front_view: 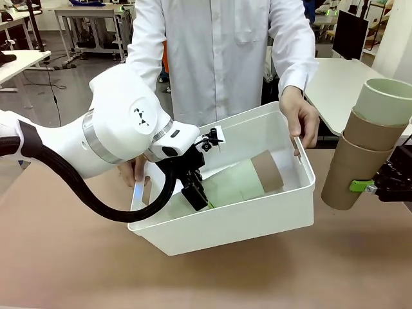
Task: Stack the cups and store them in the basket.
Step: Place the stack of Reusable plastic cups into the Pantry Basket.
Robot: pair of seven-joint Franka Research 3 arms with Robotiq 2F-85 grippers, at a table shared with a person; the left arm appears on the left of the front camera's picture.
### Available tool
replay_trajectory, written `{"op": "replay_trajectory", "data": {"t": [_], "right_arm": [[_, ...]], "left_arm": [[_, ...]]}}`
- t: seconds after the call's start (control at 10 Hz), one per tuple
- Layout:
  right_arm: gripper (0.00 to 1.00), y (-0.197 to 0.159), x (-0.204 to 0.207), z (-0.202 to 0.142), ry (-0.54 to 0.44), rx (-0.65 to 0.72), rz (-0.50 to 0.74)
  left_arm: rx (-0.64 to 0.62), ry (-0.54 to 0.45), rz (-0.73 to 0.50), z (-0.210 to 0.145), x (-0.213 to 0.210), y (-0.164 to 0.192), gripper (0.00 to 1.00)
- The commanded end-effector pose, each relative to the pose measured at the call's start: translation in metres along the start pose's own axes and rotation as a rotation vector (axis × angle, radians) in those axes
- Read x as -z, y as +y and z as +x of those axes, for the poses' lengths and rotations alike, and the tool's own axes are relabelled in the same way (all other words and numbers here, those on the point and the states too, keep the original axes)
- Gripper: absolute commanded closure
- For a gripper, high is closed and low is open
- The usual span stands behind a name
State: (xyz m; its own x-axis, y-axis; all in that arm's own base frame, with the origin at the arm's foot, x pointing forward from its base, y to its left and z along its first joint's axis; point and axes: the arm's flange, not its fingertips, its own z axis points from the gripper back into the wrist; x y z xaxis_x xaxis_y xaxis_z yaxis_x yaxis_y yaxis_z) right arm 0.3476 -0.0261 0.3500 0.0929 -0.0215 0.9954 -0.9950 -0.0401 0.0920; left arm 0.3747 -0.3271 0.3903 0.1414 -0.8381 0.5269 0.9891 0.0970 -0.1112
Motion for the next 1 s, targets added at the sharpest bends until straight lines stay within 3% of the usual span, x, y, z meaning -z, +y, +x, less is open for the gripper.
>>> {"op": "replay_trajectory", "data": {"t": [0.0,0.5,0.7,0.9], "right_arm": [[0.15,0.0,0.0,0.004,-0.002,-0.011,-0.001],[0.15,0.0,0.0,0.004,-0.002,-0.011,-0.001],[0.15,0.0,0.0,0.004,-0.002,-0.011,-0.001],[0.15,0.0,0.0,0.004,-0.002,-0.011,-0.001]], "left_arm": [[0.041,-0.029,-0.041,0.001,-0.013,-0.001,0.0],[0.074,-0.134,-0.123,0.002,-0.086,-0.021,0.0],[0.109,-0.16,-0.188,-0.012,-0.14,-0.036,0.0],[0.151,-0.212,-0.116,-0.039,-0.2,-0.05,0.0]]}}
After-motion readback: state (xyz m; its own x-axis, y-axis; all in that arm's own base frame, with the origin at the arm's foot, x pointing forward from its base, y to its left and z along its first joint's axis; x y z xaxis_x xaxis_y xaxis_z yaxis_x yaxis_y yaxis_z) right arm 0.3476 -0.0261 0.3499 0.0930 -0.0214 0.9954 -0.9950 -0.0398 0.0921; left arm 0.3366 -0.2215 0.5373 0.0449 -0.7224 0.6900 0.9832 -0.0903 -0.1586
